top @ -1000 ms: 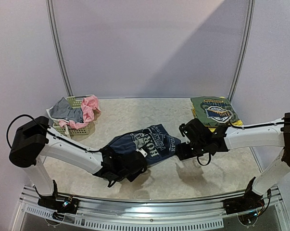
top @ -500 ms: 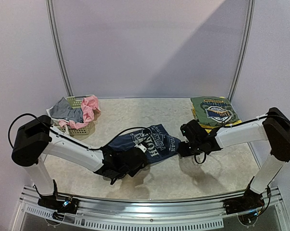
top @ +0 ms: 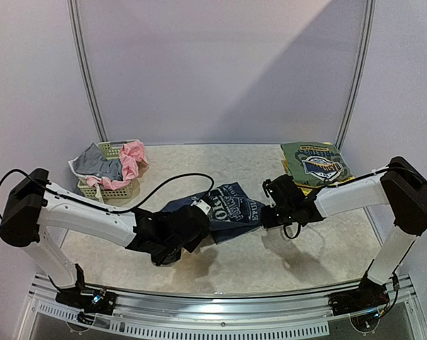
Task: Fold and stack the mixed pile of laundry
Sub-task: Adjust the crumpled tank top at the center of the board.
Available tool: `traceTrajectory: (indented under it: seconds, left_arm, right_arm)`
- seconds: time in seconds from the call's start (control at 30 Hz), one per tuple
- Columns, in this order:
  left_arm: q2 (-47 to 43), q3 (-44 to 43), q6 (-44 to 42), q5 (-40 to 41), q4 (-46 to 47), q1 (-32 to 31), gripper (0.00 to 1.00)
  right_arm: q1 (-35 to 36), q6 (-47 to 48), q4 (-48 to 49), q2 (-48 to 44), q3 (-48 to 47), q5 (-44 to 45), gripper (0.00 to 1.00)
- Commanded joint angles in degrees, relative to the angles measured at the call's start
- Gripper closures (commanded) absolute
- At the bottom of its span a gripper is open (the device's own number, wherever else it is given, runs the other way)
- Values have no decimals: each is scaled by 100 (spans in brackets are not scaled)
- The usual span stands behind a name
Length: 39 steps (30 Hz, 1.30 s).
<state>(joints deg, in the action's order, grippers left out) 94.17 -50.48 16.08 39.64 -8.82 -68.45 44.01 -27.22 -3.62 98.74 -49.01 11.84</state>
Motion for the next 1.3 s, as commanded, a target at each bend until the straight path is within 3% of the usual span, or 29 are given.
traceTrajectory:
  seconds: [0.0, 0.2, 0.43, 0.6, 0.7, 0.83, 1.0, 1.2, 1.27]
  left_arm:
    - [-458, -217, -12, 174, -617, 68, 100]
    - [-1199, -839, -173, 255, -1845, -54, 100]
    - [-2014, -1866, -130, 334, -3658, -354, 100]
    - [-2211, -2081, -263, 246, -3775, -207, 99]
    - [-1928, -2026, -328, -332, -3407, 481, 99]
    - [-1278, -1860, -265, -1233, -3113, 1430, 98]
    - [-478, -1637, -321, -2060, -2417, 2235, 98]
    - [387, -1795, -467, -2437, -1986, 2691, 99]
    - [624, -1879, -488, -2418, -1866, 2780, 99]
  right_arm:
    - [-42, 217, -526, -372, -220, -109, 100]
    - [85, 646, -2397, -1309, -965, -1315, 100]
    - [696, 1038, -4032, -2688, -1596, -1491, 100]
    - [701, 1220, -4339, -3135, -1616, -776, 100]
    - [483, 1393, -4017, -2729, -1697, -692, 100]
    - [-19, 1359, -3967, -1533, -1987, -554, 100]
    - [-392, 1333, -3565, -293, -2301, -843, 100]
    - [-618, 1304, -3479, 628, -2823, -808, 100]
    - [-703, 1240, -3443, 747, -2916, -722, 89]
